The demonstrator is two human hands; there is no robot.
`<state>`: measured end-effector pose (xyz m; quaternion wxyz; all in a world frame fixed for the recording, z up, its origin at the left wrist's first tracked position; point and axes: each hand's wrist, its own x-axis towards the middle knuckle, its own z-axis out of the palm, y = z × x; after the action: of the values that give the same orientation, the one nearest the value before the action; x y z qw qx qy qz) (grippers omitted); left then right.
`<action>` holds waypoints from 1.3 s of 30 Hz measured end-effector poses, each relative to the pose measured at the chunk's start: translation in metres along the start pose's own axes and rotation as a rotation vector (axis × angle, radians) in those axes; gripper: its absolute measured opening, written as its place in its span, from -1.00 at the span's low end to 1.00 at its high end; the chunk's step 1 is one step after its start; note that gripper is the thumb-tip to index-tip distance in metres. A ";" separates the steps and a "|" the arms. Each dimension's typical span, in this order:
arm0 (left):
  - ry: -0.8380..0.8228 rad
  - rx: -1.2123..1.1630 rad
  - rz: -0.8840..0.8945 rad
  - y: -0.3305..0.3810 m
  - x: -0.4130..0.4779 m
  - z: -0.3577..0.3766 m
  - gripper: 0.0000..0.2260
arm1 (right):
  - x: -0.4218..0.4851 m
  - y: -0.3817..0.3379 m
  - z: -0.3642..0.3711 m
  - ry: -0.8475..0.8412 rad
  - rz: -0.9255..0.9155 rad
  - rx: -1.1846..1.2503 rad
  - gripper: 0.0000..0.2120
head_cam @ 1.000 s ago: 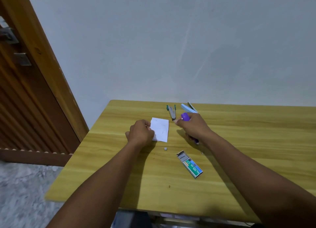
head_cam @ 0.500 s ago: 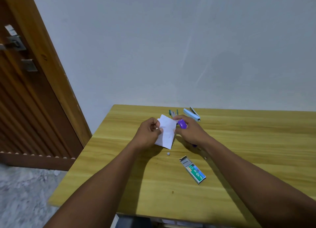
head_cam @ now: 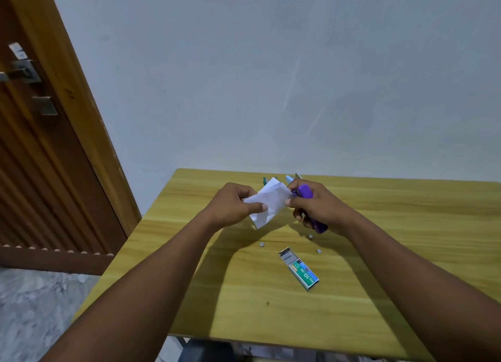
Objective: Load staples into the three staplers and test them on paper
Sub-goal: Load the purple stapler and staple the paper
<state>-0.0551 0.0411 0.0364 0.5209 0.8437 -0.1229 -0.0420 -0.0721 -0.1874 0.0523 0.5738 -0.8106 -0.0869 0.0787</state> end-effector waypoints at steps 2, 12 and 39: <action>0.041 -0.029 0.018 0.000 0.000 0.001 -0.83 | -0.004 0.004 -0.001 0.019 -0.026 0.029 -0.87; 0.208 -0.591 -0.136 0.008 -0.003 0.025 -0.62 | -0.007 0.006 0.018 0.227 -0.038 0.424 -0.78; 0.296 -0.582 -0.039 0.043 -0.002 0.027 -0.37 | -0.026 -0.003 0.009 -0.013 0.087 0.569 -0.61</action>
<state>-0.0694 -0.0002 0.0621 0.7516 0.6584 -0.0125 0.0379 -0.1000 -0.1840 0.0526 0.7736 -0.6196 -0.0302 0.1293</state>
